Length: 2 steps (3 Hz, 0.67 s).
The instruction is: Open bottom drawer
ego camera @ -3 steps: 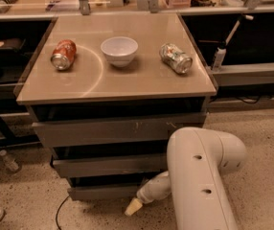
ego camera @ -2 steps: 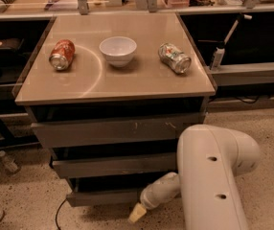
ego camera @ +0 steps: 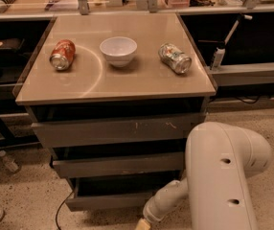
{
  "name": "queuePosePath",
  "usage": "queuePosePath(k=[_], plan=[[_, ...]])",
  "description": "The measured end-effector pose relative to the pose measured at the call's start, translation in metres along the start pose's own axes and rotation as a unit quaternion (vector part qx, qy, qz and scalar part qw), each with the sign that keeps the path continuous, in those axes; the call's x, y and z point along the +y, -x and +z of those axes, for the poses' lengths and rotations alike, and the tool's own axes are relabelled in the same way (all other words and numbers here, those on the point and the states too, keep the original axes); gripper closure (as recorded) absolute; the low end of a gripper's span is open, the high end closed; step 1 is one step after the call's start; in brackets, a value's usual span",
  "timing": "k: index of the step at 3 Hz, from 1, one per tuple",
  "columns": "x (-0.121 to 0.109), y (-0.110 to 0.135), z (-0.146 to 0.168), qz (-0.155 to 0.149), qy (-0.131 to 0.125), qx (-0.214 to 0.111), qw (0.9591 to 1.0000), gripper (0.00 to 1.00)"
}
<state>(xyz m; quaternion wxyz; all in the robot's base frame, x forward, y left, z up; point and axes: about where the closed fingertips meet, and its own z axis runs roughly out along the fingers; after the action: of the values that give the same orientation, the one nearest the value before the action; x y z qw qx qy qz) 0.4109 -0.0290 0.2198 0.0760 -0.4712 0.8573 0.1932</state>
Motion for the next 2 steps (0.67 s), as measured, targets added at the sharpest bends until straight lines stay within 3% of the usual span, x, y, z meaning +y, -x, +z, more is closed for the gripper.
queuePosePath(k=[2], plan=[[-0.040, 0.044, -0.012, -0.017, -0.045, -0.041, 0.9980, 0.00]])
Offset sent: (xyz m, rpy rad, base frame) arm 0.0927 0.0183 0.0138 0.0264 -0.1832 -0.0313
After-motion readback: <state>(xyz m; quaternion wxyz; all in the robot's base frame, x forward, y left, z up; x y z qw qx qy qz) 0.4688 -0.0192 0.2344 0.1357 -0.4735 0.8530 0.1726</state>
